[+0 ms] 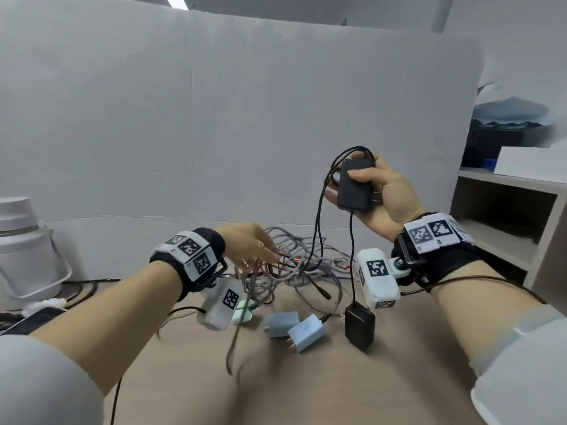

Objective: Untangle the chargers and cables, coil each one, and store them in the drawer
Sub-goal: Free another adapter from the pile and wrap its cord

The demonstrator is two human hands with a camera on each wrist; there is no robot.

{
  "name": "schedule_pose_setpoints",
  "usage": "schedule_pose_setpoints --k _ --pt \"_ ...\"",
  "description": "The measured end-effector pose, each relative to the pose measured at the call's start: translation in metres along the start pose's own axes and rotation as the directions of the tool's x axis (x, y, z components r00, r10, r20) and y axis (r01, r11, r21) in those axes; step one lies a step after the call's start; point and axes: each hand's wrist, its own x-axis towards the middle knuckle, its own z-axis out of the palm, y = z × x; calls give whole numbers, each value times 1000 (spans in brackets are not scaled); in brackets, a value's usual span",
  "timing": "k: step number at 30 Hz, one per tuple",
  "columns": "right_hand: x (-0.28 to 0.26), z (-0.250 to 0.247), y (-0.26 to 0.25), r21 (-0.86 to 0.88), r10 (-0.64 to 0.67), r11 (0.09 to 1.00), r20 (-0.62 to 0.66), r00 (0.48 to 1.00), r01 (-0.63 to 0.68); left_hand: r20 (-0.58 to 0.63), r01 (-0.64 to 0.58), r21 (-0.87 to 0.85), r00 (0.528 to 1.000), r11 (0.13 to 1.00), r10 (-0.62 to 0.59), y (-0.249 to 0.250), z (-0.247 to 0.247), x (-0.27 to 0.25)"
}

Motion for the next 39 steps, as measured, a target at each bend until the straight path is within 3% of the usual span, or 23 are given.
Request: schedule_pose_setpoints --k 3,5,7,9,11,13,14,17,20,24,26,28,31,34,36,39 --pt "-1 5 -3 -15 1 1000 55 998 0 -21 -55 189 998 980 60 23 -4 -9" --pt "-2 8 -5 -15 1 1000 90 996 0 -124 -185 246 968 952 220 36 -5 -16" --pt "-3 11 -4 -5 3 1000 118 993 -3 -105 -371 133 917 919 385 48 1 -22" --pt "-4 14 -2 1 11 1000 128 992 -11 27 -450 -29 892 893 450 54 18 -23" --pt "-5 15 -2 1 21 1000 118 993 -22 91 -429 43 901 902 425 52 37 -20" --pt "-8 13 -4 -14 33 999 97 995 -31 70 -371 159 929 915 365 43 49 -15" --pt "-8 10 -5 -29 39 999 76 996 -37 64 -353 135 935 926 348 38 51 -12" --pt "-8 -2 -7 -112 58 992 -63 996 -65 5 -296 -153 954 943 300 24 47 -6" --pt "-3 -19 -2 -304 66 943 -218 974 -132 -210 -239 -485 966 841 153 15 29 0" --pt "0 -39 8 -508 105 811 -363 926 -291 -327 -264 -694 944 670 34 15 5 -6" --pt "2 -48 13 -652 58 679 -410 910 -337 -329 -311 -723 940 617 88 15 -2 -11" --pt "4 -56 18 -749 6 557 -428 904 -358 -254 -328 -726 945 604 208 14 -7 -18" --pt "5 -64 16 -748 3 516 -485 875 -416 27 -243 -632 942 736 334 11 -11 -33" --pt "4 -67 12 -802 -44 462 -447 894 -378 278 -230 -257 913 939 300 5 -5 -45" --pt "4 -66 12 -823 -105 459 -425 899 -335 362 -238 11 906 971 218 1 4 -48" --pt "7 -64 17 -803 -158 538 -393 906 -255 395 -205 345 917 916 57 3 27 -46"
